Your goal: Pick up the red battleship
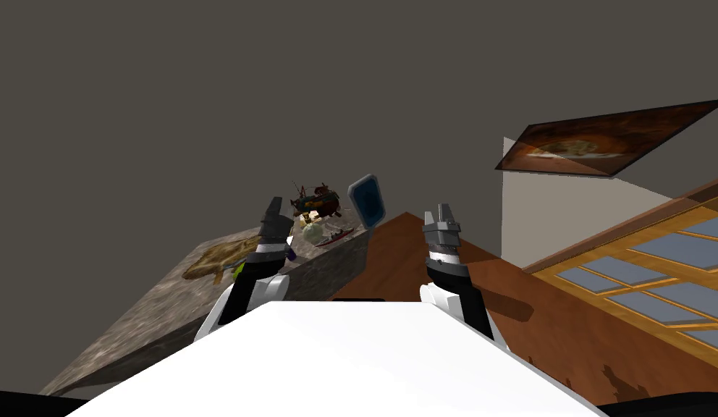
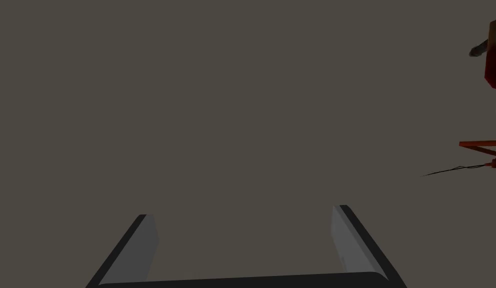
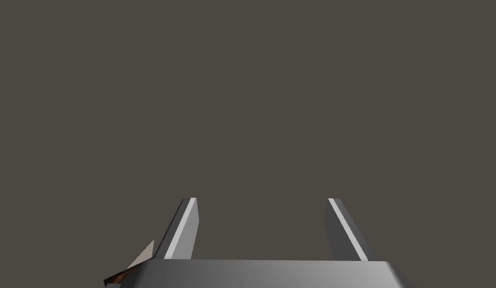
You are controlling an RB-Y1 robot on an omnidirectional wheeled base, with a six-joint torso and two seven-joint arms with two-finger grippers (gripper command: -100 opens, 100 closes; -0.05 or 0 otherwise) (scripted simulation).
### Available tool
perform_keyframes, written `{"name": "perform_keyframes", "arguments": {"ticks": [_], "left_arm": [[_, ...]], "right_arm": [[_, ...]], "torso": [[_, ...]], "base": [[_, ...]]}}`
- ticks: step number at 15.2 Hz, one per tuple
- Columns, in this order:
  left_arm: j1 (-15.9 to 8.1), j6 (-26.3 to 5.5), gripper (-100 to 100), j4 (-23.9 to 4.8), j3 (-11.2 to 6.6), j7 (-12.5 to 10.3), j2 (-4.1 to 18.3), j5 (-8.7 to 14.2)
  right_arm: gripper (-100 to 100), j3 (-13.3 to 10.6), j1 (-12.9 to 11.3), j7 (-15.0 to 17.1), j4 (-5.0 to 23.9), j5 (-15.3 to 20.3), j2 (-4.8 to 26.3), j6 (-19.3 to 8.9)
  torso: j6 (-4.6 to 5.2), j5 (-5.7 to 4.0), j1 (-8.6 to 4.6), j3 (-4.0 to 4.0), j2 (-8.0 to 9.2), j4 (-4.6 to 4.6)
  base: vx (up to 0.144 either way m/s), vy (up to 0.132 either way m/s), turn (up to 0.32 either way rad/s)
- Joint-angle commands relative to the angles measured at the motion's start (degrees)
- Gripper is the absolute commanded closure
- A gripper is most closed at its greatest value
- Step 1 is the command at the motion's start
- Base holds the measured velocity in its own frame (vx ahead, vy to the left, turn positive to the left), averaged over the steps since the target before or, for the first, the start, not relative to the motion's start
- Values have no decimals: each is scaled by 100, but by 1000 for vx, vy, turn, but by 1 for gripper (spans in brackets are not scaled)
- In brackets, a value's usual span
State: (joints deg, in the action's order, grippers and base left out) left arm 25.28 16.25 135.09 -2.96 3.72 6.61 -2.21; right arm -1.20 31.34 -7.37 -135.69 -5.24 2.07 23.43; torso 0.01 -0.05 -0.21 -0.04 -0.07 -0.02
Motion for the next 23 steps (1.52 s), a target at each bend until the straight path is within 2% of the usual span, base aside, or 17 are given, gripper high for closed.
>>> {"name": "perform_keyframes", "arguments": {"ticks": [1,2,3,4,5,7,8,10,12,13,15,16,18,19,21,22,23], "left_arm": [[-45,-286,-100,-112,-86,-76,286,131],[-45,-359,-100,-112,-86,-76,307,131],[-78,-513,-100,-190,-153,-130,474,222],[-78,-584,-100,-190,-153,-130,474,222],[-115,-719,-100,-276,-227,-189,637,322],[-115,-832,-100,-276,-227,-189,637,322],[-154,-1017,-100,-369,-307,-252,796,431],[-197,-1240,-100,-469,-393,-320,950,546],[-197,-1386,-100,-469,-393,-320,950,546],[-242,-1598,-100,-575,-485,-392,1099,669],[-242,-1689,-100,-575,-485,-392,1099,669],[-289,-1879,-100,-686,-581,-468,1244,798],[-289,-2008,-100,-686,-581,-468,1244,798],[-339,-2193,-100,-803,-683,-547,1384,932],[-339,-2341,-100,-803,-683,-547,1384,932],[-390,-2484,-100,-924,-788,-630,1520,1071],[-390,-2589,-100,-924,-788,-630,1520,1071]], "right_arm": [[0,0,0,0,0,0,0,0],[0,0,0,0,0,0,0,0],[0,0,0,0,0,0,0,0],[0,0,0,0,0,0,0,0],[0,0,0,0,0,0,0,0],[0,0,0,0,0,0,0,0],[0,0,0,0,0,0,0,0],[0,0,0,0,0,0,0,0],[0,0,0,0,0,0,0,0],[0,0,0,0,0,0,0,0],[0,0,0,0,0,0,0,0],[0,0,0,0,0,0,0,0],[0,0,0,0,0,0,0,0],[0,0,0,0,0,0,0,0],[0,0,0,0,0,0,0,0],[0,0,0,0,0,0,0,0],[0,0,0,0,0,0,0,0]], "torso": [[0,0,0,0,0,0],[0,-1,-8,0,-1,0],[0,-3,-13,-1,-1,0],[0,-3,-15,-2,-3,-1],[0,-3,-15,-2,-3,-1],[0,-3,-15,-2,-3,-1],[0,-2,-8,-1,-1,0],[0,-1,-5,0,0,0],[0,-2,-11,-1,-2,-1],[-1,-2,-8,0,0,0],[0,-2,-8,1,1,0],[-1,-2,-6,1,1,0],[0,-3,-13,-1,-2,0],[0,-2,-8,-1,-2,0],[0,-3,-10,-3,-5,-1],[-1,-2,-7,-2,-4,-1],[0,-2,-9,-2,-3,-1]], "base": [[19,-87,-39],[16,-93,-21],[24,-93,-27],[21,-88,-19],[19,-93,-28],[13,-68,-11],[13,-57,-23],[15,-72,-28],[16,-73,-19],[8,-64,-21],[12,-66,-18],[20,-80,-31],[20,-74,-15],[28,-71,-28],[26,-70,-19],[18,-75,-30],[22,-86,-26]]}}
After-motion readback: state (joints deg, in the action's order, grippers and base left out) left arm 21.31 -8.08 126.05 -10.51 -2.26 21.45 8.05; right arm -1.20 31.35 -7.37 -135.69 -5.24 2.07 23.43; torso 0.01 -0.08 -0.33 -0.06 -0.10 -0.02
